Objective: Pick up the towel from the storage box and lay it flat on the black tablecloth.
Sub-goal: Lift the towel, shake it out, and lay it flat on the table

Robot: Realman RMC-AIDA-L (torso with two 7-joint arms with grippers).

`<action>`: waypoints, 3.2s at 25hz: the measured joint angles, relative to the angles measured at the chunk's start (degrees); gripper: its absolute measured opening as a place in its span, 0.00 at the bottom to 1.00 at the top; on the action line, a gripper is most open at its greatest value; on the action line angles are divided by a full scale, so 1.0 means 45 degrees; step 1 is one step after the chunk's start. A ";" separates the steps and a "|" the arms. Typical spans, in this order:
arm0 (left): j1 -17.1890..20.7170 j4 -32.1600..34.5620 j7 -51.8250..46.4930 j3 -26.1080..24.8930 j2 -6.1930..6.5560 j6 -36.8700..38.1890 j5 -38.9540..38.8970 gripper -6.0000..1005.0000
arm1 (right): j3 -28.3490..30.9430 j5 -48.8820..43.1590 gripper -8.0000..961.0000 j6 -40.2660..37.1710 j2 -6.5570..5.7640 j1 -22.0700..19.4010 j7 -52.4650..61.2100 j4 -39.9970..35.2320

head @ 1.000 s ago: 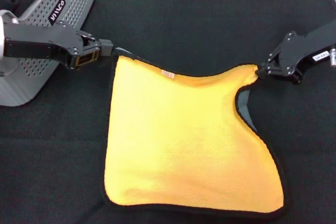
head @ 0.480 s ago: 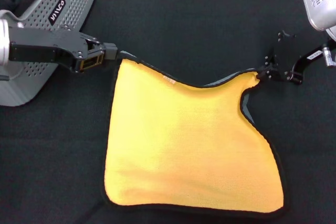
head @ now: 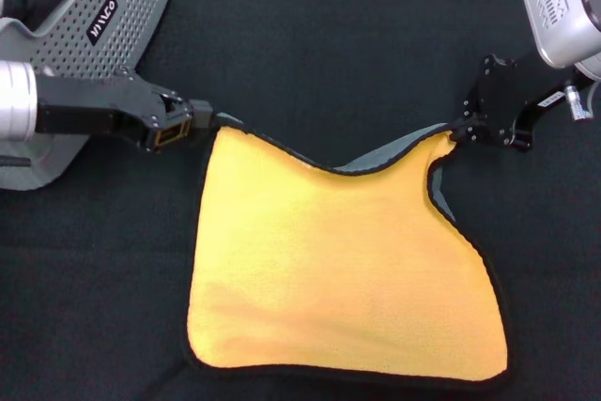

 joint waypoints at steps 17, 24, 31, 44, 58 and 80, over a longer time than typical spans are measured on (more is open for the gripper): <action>0.0774 0.3824 -0.1244 0.1480 -0.1236 -0.0635 0.0999 0.03 | 0.0121 0.0006 0.01 -0.0104 0.0080 -0.0017 0.0077 -0.0061; 0.1263 0.6027 -0.3029 0.4372 -0.1199 -0.2007 0.2350 0.03 | 0.0132 0.0001 0.01 -0.0087 0.0047 -0.0034 0.0097 -0.0142; 0.1228 0.7092 -0.4165 0.5760 -0.1205 -0.2679 0.4102 0.03 | 0.0170 0.0003 0.01 0.0067 -0.0044 -0.0023 0.0103 -0.0142; 0.1098 0.8115 -0.5943 0.7858 -0.1192 -0.3152 0.5905 0.03 | 0.0151 0.0001 0.01 0.0723 -0.0043 0.0165 0.0104 0.0001; 0.0314 0.7555 -0.6372 0.7971 -0.1161 -0.3395 0.6571 0.03 | 0.0051 -0.0642 0.01 0.1510 0.0154 0.0559 0.0019 0.0509; -0.0872 0.6028 -0.6468 0.7813 -0.1157 -0.3788 0.7153 0.03 | 0.0052 -0.0701 0.01 0.2189 0.0057 0.0638 -0.0213 0.0602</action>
